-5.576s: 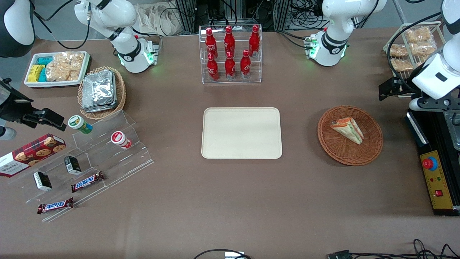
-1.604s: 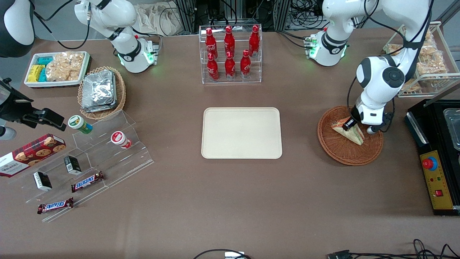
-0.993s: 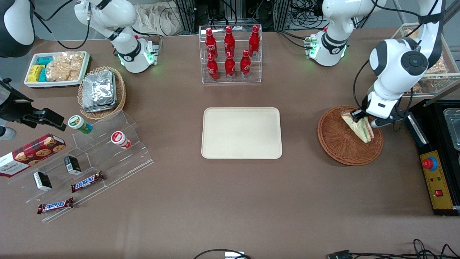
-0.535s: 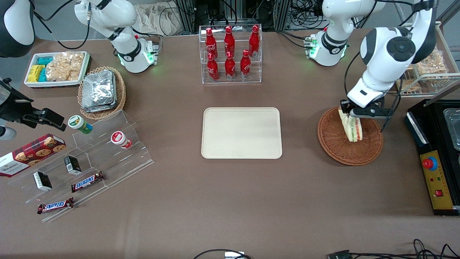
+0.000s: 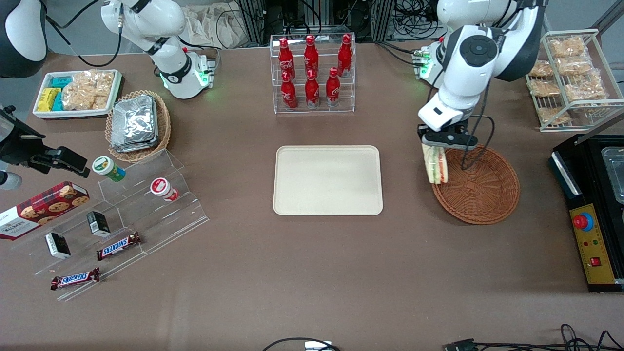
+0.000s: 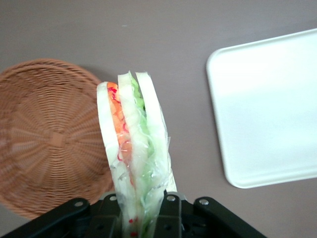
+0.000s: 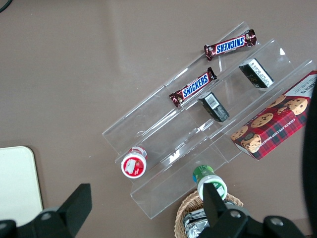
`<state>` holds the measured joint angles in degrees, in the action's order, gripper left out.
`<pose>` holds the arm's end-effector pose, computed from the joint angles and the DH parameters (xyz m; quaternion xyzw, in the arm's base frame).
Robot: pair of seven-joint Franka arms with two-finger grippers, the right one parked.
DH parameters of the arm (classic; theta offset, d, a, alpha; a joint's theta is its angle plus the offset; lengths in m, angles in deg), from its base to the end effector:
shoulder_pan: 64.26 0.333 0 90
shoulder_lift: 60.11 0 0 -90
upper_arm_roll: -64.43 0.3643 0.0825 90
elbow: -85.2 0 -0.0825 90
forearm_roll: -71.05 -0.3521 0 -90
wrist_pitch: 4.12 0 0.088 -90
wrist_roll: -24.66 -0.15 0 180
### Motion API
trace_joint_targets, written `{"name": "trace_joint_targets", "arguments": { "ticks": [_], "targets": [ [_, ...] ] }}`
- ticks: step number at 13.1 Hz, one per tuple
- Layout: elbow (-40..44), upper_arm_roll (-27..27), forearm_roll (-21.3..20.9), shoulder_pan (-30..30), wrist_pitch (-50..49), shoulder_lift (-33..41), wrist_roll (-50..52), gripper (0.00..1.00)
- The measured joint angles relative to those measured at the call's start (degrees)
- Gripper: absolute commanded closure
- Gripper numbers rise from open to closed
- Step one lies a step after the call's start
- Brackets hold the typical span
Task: Place sandwich from basket to tray
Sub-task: 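Carry the sandwich over the white tray and lower it onto it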
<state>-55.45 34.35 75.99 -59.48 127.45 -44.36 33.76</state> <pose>0.3802 -0.1900 0.4172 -0.9926 0.1083 -0.0504 0.0212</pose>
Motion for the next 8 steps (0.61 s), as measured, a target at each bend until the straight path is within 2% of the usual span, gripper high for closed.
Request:
{"name": "trace_joint_targets", "arguments": {
  "ticks": [4, 8],
  "targets": [
    [0.31, -4.83, 1.05, -0.43, 3.75, -2.1, 2.69, 1.0],
    [0.32, -9.54, 1.14, -0.55, 11.92, -9.14, 8.02, 1.0]
  ]
}}
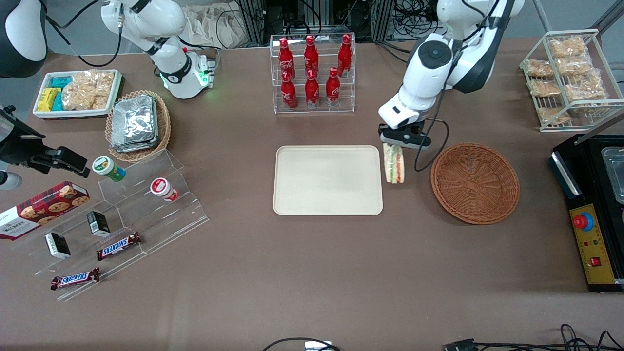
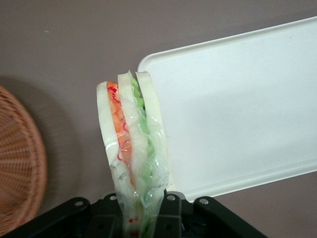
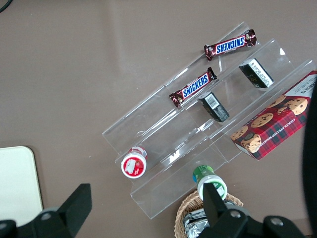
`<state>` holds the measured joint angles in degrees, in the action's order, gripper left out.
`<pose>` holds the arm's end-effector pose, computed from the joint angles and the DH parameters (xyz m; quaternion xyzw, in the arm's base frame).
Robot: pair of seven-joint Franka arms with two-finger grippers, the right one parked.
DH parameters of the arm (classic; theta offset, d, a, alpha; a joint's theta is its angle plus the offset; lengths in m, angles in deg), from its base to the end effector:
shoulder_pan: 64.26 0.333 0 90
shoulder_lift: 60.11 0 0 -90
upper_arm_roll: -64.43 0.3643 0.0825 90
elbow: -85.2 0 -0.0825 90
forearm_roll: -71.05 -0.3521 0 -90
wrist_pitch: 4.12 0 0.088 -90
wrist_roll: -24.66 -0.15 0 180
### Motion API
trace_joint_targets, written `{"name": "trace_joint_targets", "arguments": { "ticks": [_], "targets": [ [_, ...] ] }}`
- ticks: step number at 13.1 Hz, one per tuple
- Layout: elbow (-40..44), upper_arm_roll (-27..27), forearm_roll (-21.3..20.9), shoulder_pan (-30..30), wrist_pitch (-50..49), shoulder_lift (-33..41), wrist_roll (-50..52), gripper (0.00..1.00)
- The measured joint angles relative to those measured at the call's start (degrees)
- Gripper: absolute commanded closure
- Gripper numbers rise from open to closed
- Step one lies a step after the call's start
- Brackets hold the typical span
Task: Place sandwich from basket to tray
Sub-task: 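Carry the sandwich over the white tray and lower it onto it, then open the left gripper to release the sandwich and raise it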
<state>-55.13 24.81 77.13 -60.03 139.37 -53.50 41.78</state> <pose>0.3771 -0.2722 0.3753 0.9901 -0.1195 0.0667 0.0305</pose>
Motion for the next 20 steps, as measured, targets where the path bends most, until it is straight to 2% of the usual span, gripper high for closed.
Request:
{"name": "trace_joint_targets", "arguments": {
  "ticks": [7, 11, 20],
  "targets": [
    [3.6, -2.0, -0.16, -1.51, 2.54, -11.47, 2.45, 1.0],
    [4.99, -2.0, -2.29, -1.77, 2.54, -15.11, 3.0, 1.0],
    [10.99, -2.0, -18.55, -2.16, 2.52, -25.17, 17.02, 1.0]
  ]
}}
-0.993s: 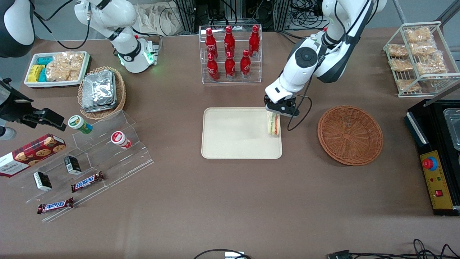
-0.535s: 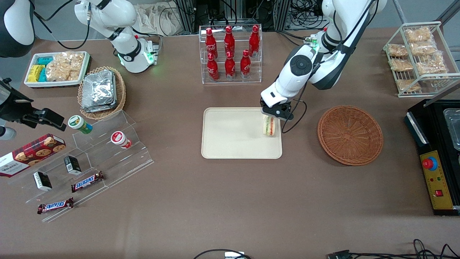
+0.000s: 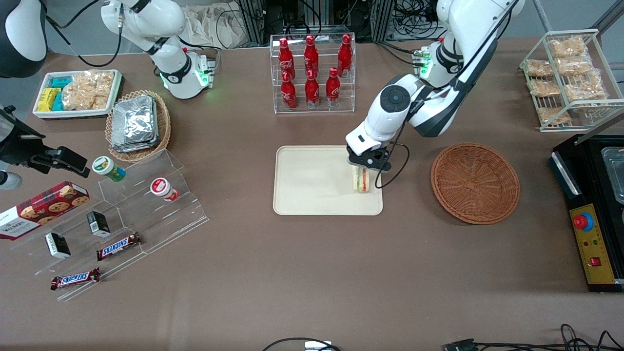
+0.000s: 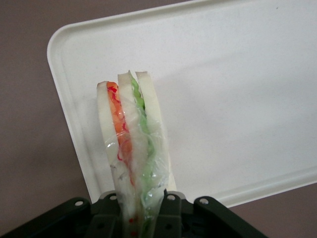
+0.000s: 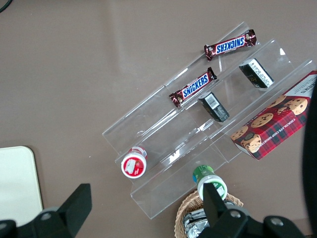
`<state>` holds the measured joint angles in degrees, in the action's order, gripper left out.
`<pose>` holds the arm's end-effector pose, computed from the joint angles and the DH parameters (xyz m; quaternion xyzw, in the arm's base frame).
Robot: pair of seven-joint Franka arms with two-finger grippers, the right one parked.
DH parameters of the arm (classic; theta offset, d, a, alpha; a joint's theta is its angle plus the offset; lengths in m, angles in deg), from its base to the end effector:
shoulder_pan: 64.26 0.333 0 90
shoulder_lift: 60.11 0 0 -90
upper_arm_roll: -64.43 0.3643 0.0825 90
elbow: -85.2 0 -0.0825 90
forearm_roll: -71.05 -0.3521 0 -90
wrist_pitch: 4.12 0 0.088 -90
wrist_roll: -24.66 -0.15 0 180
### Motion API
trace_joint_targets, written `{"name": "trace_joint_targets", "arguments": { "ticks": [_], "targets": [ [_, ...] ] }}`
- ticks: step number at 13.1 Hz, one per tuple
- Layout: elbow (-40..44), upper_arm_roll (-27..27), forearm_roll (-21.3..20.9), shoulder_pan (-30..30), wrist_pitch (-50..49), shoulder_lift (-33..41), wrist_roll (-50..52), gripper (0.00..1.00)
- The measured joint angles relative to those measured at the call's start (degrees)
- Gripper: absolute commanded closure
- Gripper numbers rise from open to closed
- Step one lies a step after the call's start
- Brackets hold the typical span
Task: Place sandwich from basket to tray
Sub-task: 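Open the left gripper to release the sandwich and raise it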
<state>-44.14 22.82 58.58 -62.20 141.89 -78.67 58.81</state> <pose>0.4204 -0.3384 0.2874 0.9914 -0.1195 0.0001 0.0536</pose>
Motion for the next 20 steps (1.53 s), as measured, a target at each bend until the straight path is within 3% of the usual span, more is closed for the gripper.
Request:
{"name": "trace_joint_targets", "arguments": {
  "ticks": [4, 10, 11, 14, 16, 20],
  "targets": [
    [1.05, 0.13, -5.44, -2.41, 0.0, -3.89, 4.98, 1.0],
    [1.41, 0.33, -7.67, -3.36, -0.88, -5.43, 6.08, 0.95],
    [1.41, 0.33, -9.25, -3.52, -1.12, -5.68, 7.4, 0.86],
    [1.49, 0.33, -13.95, -3.74, -1.34, -6.92, 12.21, 0.3],
    [1.6, 0.33, -15.97, -3.88, -1.58, -7.23, 13.53, 0.05],
    [3.98, 0.89, -16.74, -3.87, -6.19, -7.57, 14.29, 0.0]
  ]
}}
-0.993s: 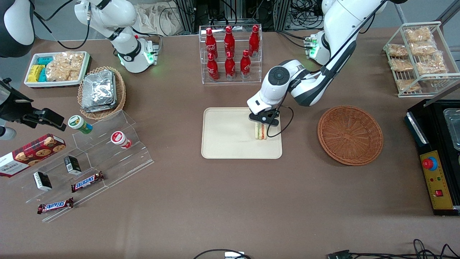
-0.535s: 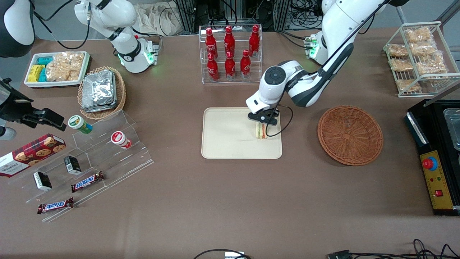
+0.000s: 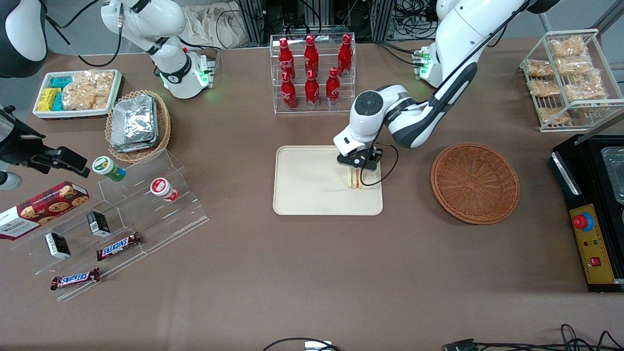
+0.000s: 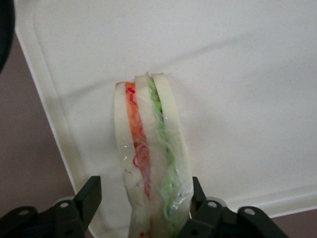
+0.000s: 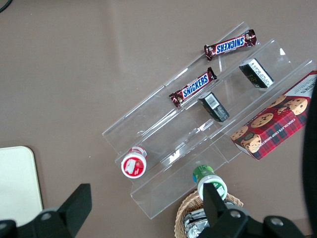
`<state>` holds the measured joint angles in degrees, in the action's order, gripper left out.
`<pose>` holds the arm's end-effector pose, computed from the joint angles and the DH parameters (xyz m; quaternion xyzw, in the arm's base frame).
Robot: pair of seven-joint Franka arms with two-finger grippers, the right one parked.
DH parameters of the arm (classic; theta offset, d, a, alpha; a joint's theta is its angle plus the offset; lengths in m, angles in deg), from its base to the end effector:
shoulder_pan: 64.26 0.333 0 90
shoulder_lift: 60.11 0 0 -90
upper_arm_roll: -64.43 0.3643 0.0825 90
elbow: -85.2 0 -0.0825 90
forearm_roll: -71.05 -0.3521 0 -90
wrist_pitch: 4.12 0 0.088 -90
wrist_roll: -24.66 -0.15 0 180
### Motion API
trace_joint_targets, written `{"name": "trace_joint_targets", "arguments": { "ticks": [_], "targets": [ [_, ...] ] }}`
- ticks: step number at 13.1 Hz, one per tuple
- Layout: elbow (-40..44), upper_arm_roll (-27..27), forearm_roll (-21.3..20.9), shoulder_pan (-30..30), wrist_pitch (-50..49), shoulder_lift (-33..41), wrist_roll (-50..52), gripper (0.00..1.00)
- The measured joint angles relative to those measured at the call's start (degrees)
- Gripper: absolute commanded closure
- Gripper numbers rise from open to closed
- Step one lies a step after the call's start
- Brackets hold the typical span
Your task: Place sandwich from basket to tray
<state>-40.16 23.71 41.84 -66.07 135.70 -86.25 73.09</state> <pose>0.4137 -0.3561 0.2444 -0.9913 0.1292 0.0074 0.0218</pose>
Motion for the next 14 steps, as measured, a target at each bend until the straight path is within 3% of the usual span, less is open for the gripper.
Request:
{"name": "trace_joint_targets", "arguments": {
  "ticks": [8, 14],
  "targets": [
    [17.51, 0.51, 1.99, 0.83, -13.08, 0.06, 7.76, 0.0],
    [27.21, 0.61, 2.57, 7.11, -22.33, 0.34, 8.3, 0.0]
  ]
}}
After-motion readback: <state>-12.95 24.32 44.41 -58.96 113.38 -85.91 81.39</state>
